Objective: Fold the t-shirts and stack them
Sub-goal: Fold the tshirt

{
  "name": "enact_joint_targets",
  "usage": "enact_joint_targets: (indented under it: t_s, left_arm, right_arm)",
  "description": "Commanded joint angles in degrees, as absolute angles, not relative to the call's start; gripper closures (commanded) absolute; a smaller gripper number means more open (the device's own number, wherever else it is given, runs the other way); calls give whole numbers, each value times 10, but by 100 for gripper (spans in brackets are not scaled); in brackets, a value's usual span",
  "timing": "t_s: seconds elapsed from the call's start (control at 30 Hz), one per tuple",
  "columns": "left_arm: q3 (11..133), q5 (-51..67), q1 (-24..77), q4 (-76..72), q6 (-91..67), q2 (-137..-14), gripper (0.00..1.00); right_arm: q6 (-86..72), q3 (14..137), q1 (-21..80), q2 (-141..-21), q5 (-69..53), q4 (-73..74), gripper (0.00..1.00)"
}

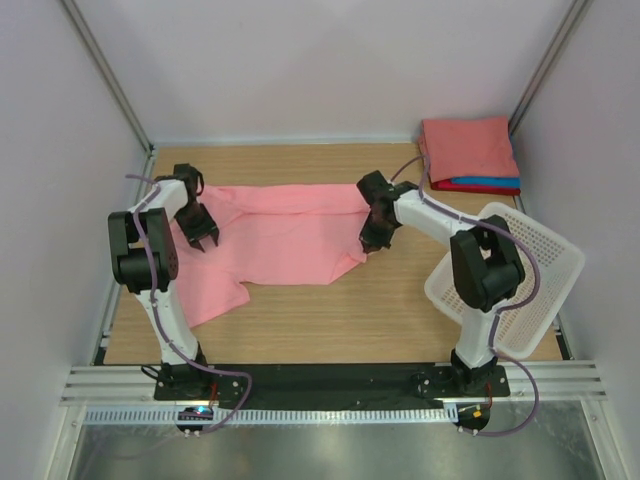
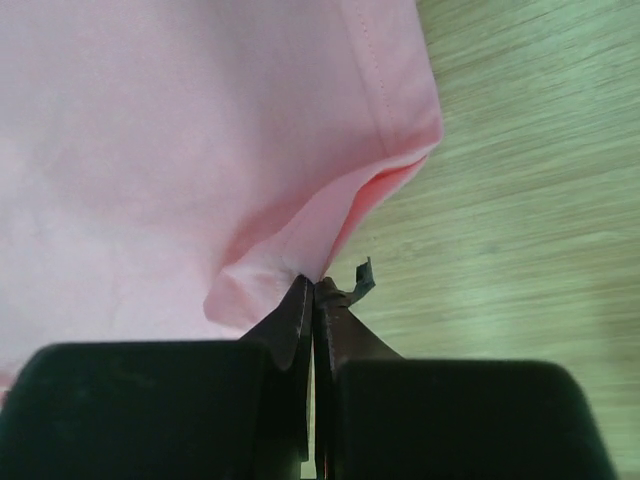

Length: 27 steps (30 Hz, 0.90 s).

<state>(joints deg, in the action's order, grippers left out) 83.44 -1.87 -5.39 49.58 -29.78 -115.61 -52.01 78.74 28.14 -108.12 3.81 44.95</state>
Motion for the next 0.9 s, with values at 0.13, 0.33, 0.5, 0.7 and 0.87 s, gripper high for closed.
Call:
enact_joint_targets:
  t_s: [0.13,0.33,0.5,0.7,0.87]
  left_arm:
    - [847,-44,-56,497,-291,-1167,58]
    - [853,-53,-56,502,-289,-1168,58]
    - [853,-69,-56,504,-288,-1166,58]
    - [851,-84,-56,512,-281,-1165,58]
    - [903,-74,-55,538,-281,-1140,57]
  right_arm:
    - [-408,771,283,-1038,55,562,99]
    - [-386,721,284,-1030,72,578,99]
    - [-366,710,283,-1014,101,597,99]
    - [-352,716,279,-1020,141,609,74]
    - [-347,796,277,-1007,96,605,60]
